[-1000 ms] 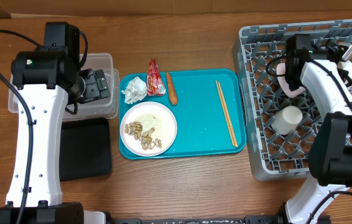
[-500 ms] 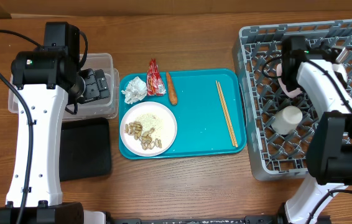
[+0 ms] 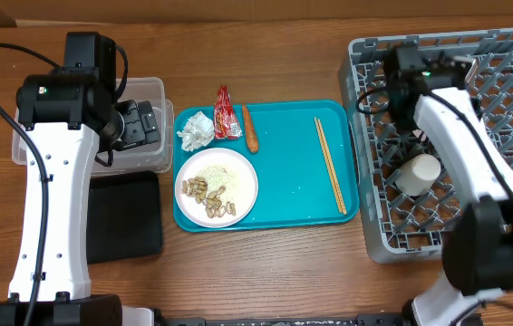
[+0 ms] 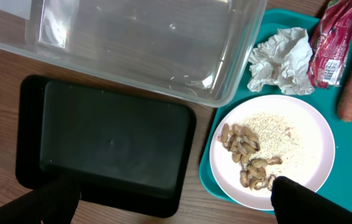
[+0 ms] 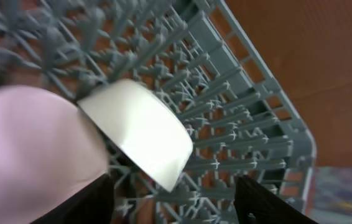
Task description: Sort waste into correct bins and load items into the dishwasher
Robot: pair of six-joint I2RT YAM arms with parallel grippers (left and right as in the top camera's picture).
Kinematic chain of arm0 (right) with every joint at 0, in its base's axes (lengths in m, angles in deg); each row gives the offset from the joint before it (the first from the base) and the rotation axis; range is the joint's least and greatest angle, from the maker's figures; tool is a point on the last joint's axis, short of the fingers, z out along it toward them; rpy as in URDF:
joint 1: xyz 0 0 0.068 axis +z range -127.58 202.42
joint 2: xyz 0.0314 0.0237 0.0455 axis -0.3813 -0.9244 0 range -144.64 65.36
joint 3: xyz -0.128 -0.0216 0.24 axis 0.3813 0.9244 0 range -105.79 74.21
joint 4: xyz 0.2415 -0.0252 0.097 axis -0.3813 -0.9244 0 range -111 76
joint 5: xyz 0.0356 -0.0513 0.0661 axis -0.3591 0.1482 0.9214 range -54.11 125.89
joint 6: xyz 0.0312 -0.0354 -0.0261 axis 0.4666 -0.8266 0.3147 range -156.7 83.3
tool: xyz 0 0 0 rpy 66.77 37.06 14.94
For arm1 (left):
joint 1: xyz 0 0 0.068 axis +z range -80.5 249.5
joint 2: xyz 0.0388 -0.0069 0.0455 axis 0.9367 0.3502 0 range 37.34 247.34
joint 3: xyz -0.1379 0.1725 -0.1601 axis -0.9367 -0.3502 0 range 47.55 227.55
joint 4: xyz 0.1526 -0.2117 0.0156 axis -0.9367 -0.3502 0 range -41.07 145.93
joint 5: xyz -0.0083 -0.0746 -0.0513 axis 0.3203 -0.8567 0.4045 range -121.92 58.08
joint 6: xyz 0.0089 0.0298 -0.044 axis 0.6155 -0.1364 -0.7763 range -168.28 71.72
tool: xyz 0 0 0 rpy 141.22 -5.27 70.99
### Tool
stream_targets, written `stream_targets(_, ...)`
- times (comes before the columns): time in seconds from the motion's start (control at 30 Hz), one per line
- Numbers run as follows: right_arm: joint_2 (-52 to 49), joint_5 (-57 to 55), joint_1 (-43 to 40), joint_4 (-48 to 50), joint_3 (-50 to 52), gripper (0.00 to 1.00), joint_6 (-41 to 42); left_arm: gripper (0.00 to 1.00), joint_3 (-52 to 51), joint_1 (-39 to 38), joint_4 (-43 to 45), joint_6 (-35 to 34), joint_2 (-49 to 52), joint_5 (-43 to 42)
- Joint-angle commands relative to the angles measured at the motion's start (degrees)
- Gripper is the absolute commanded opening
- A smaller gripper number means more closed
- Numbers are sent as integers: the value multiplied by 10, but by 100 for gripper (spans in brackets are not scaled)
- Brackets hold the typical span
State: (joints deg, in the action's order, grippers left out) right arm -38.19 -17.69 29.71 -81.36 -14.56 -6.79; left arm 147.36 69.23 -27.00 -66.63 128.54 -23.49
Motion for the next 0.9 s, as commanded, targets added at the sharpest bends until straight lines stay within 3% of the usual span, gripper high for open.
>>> stream_targets(0.0,85,124,18,-2,-35,64,-7,100,8,-1,1,-10,3,6)
stream_targets(0.3,137,567,107,-7,-23,50,-111,100,8,-1,1,-10,3,6)
stream_targets(0.43,126,571,165,4,29,33,-104,100,8,-1,1,-10,3,6)
stream_targets(0.67,73,542,189,116,182,29,-72,100,8,-1,1,-10,3,6)
stream_targets(0.87,4,515,185,177,207,27,-106,100,8,-1,1,-10,3,6)
